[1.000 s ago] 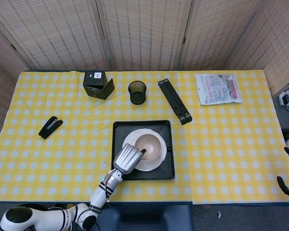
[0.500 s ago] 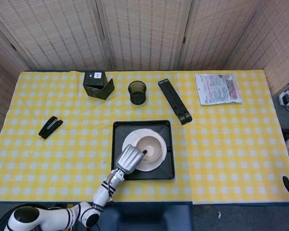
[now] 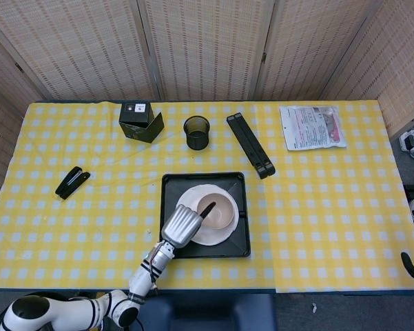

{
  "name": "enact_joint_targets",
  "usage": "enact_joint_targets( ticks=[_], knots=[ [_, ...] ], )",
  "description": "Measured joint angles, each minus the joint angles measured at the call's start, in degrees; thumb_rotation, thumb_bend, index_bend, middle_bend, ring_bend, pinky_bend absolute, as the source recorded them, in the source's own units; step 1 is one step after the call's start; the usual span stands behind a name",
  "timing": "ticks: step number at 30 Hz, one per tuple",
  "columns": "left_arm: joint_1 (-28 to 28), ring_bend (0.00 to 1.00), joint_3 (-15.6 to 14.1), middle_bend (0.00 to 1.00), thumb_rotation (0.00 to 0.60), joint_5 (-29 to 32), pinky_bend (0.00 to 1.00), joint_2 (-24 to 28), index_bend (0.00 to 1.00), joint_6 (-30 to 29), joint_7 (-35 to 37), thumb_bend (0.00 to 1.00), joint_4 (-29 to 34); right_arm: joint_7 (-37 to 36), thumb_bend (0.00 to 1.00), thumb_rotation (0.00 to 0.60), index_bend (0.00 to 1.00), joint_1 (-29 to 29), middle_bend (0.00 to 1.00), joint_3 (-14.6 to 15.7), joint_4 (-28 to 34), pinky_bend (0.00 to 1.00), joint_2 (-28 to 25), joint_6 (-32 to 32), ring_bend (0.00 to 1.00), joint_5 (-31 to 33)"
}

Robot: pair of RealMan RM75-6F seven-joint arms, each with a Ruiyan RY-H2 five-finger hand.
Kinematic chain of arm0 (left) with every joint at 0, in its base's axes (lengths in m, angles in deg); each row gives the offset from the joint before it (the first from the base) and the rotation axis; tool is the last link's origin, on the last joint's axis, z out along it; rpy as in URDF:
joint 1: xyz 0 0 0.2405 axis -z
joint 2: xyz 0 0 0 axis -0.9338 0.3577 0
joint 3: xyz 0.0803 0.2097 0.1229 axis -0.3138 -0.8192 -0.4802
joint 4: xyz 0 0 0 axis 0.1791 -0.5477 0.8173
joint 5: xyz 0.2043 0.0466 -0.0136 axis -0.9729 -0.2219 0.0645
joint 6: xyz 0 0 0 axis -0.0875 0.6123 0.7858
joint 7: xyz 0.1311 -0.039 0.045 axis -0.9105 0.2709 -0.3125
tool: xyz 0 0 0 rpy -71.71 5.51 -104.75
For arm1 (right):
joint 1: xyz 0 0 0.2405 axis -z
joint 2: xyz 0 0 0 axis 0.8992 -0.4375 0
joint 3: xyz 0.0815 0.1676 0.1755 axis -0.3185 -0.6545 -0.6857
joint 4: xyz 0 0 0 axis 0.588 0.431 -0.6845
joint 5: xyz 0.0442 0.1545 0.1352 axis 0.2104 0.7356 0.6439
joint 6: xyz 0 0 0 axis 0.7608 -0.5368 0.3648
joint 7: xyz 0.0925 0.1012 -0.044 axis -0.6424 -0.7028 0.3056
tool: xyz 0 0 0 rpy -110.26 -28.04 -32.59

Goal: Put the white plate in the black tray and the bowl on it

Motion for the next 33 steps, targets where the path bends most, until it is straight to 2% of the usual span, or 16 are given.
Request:
enact_joint_targets(
  ticks=[5,8,9,11,12,13,14,16,19,22,25,29,33],
  knots=[
    [-1.67,1.00,0.27,1.00,0.600,-0.39,1.00,3.74,0.14,-2.88,-0.72,0.48,5.06,0.34,0.41,0.600,0.00,-0.21,0.00,0.18,0.18,0.00,0.13,-0.08,0.00,-1.06],
    [-3.67,1.00,-0.02,1.00,0.600,-0.72,1.00,7.89,0.14,-5.39,-1.03,0.47,9.60,0.85,0.41,0.600,0.00,-0.47,0.00,0.44,0.41,0.00,0.27,-0.23,0.00,-2.13],
    [-4.74,0.98,-0.29,1.00,0.600,-1.00,1.00,9.95,0.14,-6.69,-0.90,0.47,11.42,1.14,0.41,0.600,0.00,-0.58,0.00,0.52,0.48,0.00,0.35,-0.31,0.00,-2.46],
    [-6.72,0.87,-0.87,0.96,0.600,-1.64,0.99,13.34,0.15,-9.14,-0.18,0.47,13.95,1.92,0.41,0.600,0.00,-0.88,0.00,0.71,0.66,0.00,0.60,-0.64,0.00,-3.11],
    [-8.29,0.77,-1.40,0.89,0.600,-2.14,0.93,15.71,0.15,-11.00,0.79,0.47,15.48,2.31,0.41,0.600,0.00,-1.03,0.00,0.79,0.75,0.00,0.72,-0.84,0.00,-3.33],
    [-9.57,0.63,-1.90,0.74,0.600,-2.46,0.80,17.53,0.14,-12.30,1.79,0.47,16.57,2.88,0.41,0.600,0.00,-1.27,0.00,0.90,0.90,0.00,0.93,-1.17,0.00,-3.67],
    [-10.88,0.54,-2.51,0.64,0.600,-2.70,0.69,19.38,0.13,-13.44,2.99,0.47,17.61,3.32,0.41,0.600,0.00,-1.46,0.00,0.97,1.00,0.00,1.11,-1.41,0.00,-3.94],
    [-13.93,0.27,-4.28,0.36,0.600,-2.99,0.36,23.77,0.10,-15.41,6.23,0.45,19.90,4.43,0.40,0.600,0.00,-1.88,0.00,1.11,1.15,0.00,1.60,-1.95,0.00,-4.47],
    [-18.03,0.05,-7.21,0.15,0.600,-3.26,0.10,29.76,0.09,-17.49,11.69,0.43,22.24,5.82,0.41,0.600,0.00,-2.62,0.00,1.23,1.25,0.00,2.61,-2.68,0.00,-5.35],
    [-22.20,0.00,-10.08,0.10,0.600,-4.41,0.02,33.53,0.09,-20.48,17.66,0.42,22.55,6.85,0.40,0.600,0.00,-3.35,0.00,1.18,1.09,0.00,3.87,-3.20,0.00,-5.98],
    [-26.82,0.00,-12.41,0.08,0.600,-5.77,0.00,35.34,0.09,-24.94,22.32,0.42,20.91,7.85,0.41,0.600,0.00,-3.98,0.00,1.10,0.82,0.00,4.77,-3.91,0.00,-6.20],
    [-32.47,0.00,-13.98,0.05,0.600,-6.40,0.00,36.41,0.07,-30.27,28.01,0.41,17.56,8.97,0.41,0.600,0.00,-4.67,0.00,1.12,0.85,0.00,5.43,-5.11,0.00,-6.09],
    [-35.13,0.00,-14.95,0.01,0.600,-6.72,0.00,38.86,0.05,-31.41,31.60,0.39,16.82,10.25,0.41,0.600,0.00,-5.23,0.00,1.10,1.14,0.00,5.92,-5.95,0.00,-5.91]
  ],
)
